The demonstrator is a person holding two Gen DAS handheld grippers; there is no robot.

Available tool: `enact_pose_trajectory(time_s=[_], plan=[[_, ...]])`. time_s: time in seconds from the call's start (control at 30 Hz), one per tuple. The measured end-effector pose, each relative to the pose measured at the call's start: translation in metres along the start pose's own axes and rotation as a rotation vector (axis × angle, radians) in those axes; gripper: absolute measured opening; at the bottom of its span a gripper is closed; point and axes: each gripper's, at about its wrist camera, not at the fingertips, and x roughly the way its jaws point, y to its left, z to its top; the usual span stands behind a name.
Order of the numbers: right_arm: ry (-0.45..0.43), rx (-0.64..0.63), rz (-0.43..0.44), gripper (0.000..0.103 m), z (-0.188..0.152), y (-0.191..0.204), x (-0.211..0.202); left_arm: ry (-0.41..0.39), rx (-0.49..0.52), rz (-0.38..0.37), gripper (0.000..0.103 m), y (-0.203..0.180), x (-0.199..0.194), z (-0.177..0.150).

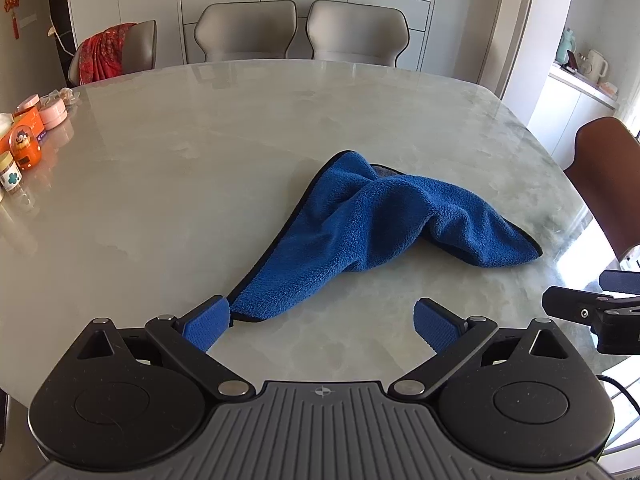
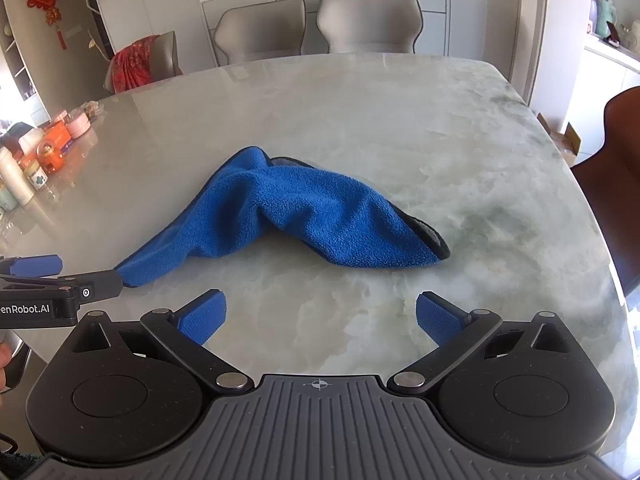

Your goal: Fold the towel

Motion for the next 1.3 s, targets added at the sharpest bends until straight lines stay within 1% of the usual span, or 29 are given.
enact_pose_trajectory(time_s=[0.27,0.63,1.3], plan=[[-0.003,0.001,0.002,0.102,0.002,-0.001,0.002,0.006,0.000,0.010,0.101,0.000,0.002,0.000],[0.012,-0.002,-0.004,0.102,0.002,0.000,0.008,0.011,-0.008,-0.004,0.101,0.008,0.003,0.001],[0.043,-0.007,-0.007,0.102,0.010,0.004,0.022,0.038,0.002,-0.007,0.101,0.011,0.016,0.015]])
